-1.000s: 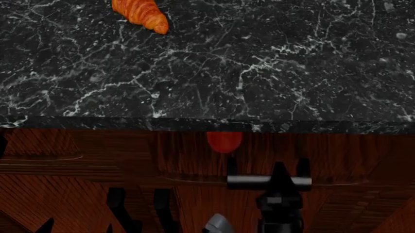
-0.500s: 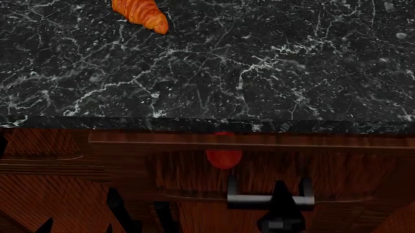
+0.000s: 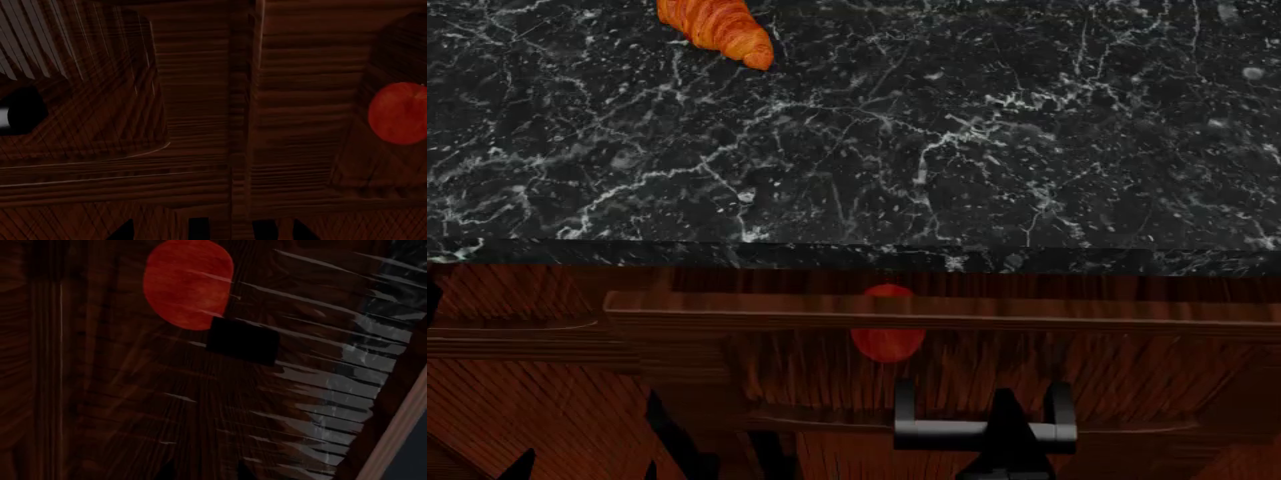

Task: Open the right drawer.

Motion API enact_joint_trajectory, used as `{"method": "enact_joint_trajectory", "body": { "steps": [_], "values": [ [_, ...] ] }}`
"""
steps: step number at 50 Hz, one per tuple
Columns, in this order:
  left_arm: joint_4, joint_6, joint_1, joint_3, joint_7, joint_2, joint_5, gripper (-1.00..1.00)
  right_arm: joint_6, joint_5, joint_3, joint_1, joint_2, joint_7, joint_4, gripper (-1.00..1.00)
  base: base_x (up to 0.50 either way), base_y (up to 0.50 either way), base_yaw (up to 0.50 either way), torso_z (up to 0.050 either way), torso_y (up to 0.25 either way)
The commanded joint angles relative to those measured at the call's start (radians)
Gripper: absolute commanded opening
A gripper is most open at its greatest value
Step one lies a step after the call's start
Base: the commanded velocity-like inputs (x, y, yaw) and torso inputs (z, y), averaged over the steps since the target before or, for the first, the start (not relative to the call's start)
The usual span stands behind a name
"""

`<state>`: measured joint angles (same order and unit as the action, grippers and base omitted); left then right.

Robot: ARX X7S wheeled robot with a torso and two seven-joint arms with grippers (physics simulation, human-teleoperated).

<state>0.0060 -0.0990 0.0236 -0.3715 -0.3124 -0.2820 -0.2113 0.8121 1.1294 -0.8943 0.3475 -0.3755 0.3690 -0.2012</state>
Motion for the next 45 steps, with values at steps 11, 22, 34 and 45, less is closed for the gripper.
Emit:
{"method": "enact_joint_trajectory", "body": {
  "steps": [11,22,34,45],
  "values": [
    [-0.005,-0.006,0.002,-0.006,-0.005,-0.004,-0.004,1.0,0.039,0.086,0.034,-0.019,-0.042,0.004,0.013,-1.0,0.0,0.0,0.0,0.0,0.0],
    [-0.009,-0.01,0.004,-0.007,-0.005,-0.006,-0.008,1.0,0.038,0.087,0.032,-0.022,-0.043,-0.002,0.024,-1.0,0.0,0.0,0.0,0.0,0.0],
    [-0.005,-0.009,0.004,-0.011,-0.01,-0.008,-0.009,1.0,0.035,0.082,0.036,-0.023,-0.045,0.003,0.03,-1.0,-0.15,0.0,0.0,0.0,0.001],
    [-0.006,-0.009,0.005,-0.014,-0.012,-0.01,-0.012,1.0,0.031,0.079,0.037,-0.021,-0.043,0.01,0.022,-1.0,-0.16,0.0,0.0,0.0,0.001]
  ]
}}
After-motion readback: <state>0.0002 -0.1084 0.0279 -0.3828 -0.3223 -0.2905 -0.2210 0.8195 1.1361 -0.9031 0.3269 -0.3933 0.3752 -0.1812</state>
